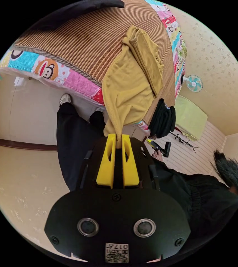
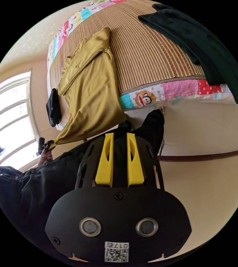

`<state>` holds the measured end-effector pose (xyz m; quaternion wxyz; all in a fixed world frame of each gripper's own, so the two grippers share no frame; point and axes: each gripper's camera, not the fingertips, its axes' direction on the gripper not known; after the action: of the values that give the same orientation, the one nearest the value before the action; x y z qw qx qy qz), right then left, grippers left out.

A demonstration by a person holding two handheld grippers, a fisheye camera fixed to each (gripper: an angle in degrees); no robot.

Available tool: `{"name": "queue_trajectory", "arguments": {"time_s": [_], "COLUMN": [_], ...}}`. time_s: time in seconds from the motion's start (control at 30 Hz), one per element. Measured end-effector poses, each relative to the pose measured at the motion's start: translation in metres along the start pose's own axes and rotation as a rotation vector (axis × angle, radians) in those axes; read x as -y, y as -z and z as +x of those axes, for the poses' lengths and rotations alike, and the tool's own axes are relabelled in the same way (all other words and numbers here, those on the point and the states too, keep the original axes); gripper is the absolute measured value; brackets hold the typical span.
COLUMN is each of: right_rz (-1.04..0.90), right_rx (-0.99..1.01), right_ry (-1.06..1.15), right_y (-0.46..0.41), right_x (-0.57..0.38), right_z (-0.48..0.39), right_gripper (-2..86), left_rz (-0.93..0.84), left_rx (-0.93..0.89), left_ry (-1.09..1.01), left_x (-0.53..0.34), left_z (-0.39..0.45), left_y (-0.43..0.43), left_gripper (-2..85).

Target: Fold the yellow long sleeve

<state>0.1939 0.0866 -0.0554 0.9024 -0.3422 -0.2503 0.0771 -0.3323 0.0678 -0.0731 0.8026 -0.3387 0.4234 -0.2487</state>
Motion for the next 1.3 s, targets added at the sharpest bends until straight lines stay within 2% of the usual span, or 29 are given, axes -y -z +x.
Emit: {"name": "queue_trajectory", "arguments": {"time_s": [0.13, 0.23, 0.3, 0.37, 0.4, 0.47, 0.53, 0.67, 0.73, 0.9, 1.03, 1.13, 1.23, 1.3], "right_rz": [-0.089, -0.042, -0.005, -0.004, -0.002, 0.167, 0.291, 0.422, 0.416, 0.276, 0.148, 0.201, 0.18, 0.186], "right_rx": [-0.05, -0.02, 0.035, 0.041, 0.065, 0.214, 0.208, 0.202, 0.174, 0.115, 0.112, 0.239, 0.462, 0.558], "right_ry": [0.071, 0.095, 0.082, -0.033, -0.045, 0.032, 0.04, 0.03, 0.007, 0.01, -0.015, 0.024, 0.073, 0.107], "right_y": [-0.068, -0.087, -0.09, -0.089, -0.085, -0.04, -0.006, 0.032, 0.029, -0.033, -0.083, -0.058, -0.025, 0.0], "right_x": [0.053, 0.075, 0.086, 0.097, 0.098, 0.096, 0.102, 0.129, 0.128, 0.116, 0.112, 0.07, 0.001, -0.05], "right_z": [0.002, -0.006, -0.011, -0.015, -0.018, -0.042, -0.053, -0.049, -0.038, -0.017, -0.01, 0.01, 0.045, 0.057], "right_gripper": [12.1, 11.8, 10.4, 4.7, 4.4, 3.8, 4.0, 8.5, 10.6, 11.6, 6.4, 4.2, 3.1, 2.8], "left_rz": [-0.025, -0.035, -0.026, -0.002, 0.029, 0.088, 0.153, 0.266, 0.258, 0.232, 0.225, 0.181, 0.048, -0.09], "left_rx": [-0.066, -0.215, -0.326, -0.375, -0.39, -0.388, -0.334, -0.065, -0.009, -0.066, -0.06, -0.053, -0.07, -0.148], "left_ry": [-0.036, -0.147, -0.255, -0.31, -0.341, -0.377, -0.393, -0.351, -0.3, -0.282, -0.276, -0.304, -0.315, -0.225], "left_x": [0.014, 0.024, 0.032, 0.039, 0.043, 0.051, 0.06, 0.093, 0.106, 0.115, 0.108, 0.097, 0.069, 0.035], "left_z": [0.012, 0.039, 0.065, 0.082, 0.091, 0.101, 0.105, 0.089, 0.077, 0.063, 0.062, 0.06, 0.047, 0.025], "left_y": [-0.007, -0.007, -0.001, 0.008, 0.015, 0.03, 0.042, 0.053, 0.049, 0.036, 0.038, 0.051, 0.055, 0.052], "left_gripper": [4.4, 4.4, 4.4, 4.4, 4.5, 4.5, 4.4, 4.5, 4.5, 4.6, 4.6, 4.6, 4.5, 4.5]}}
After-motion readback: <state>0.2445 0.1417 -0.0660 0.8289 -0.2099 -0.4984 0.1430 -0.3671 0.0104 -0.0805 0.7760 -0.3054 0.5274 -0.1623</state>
